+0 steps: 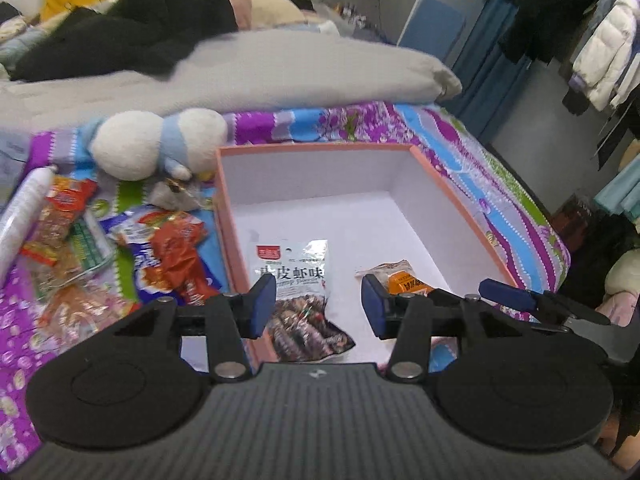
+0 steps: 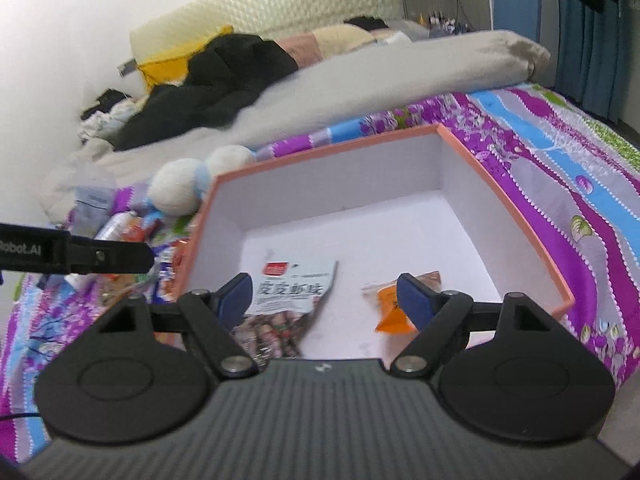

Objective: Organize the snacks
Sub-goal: 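Lower both packets into the pink box and open both grippers, then withdraw both tools from the box back toward the snack pile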

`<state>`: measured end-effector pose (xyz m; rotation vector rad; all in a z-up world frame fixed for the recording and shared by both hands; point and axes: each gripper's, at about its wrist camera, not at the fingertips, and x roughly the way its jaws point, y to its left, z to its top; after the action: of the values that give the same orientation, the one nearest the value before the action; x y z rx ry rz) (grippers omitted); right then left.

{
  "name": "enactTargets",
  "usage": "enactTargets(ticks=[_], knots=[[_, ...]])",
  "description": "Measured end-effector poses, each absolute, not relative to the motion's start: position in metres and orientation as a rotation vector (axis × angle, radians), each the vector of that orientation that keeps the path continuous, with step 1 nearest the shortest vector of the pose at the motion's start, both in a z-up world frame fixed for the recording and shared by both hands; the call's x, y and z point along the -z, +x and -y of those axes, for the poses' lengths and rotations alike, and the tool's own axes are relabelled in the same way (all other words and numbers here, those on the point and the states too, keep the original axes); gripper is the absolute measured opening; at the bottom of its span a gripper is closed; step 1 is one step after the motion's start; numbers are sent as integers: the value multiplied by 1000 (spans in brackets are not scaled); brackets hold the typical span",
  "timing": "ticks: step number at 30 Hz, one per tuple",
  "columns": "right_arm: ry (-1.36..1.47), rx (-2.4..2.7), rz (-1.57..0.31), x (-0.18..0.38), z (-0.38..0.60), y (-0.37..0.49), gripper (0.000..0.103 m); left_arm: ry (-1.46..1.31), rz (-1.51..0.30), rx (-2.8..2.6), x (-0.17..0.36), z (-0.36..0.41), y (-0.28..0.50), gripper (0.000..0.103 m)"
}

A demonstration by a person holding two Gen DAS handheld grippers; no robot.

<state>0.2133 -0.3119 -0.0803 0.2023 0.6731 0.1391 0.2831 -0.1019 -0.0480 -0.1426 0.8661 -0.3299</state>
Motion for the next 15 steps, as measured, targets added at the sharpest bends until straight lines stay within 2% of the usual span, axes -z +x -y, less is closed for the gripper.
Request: enactTargets(ticks=[15], knots=[[175, -187, -561, 59, 253, 109, 81, -172, -752, 278, 28, 26, 142, 53]])
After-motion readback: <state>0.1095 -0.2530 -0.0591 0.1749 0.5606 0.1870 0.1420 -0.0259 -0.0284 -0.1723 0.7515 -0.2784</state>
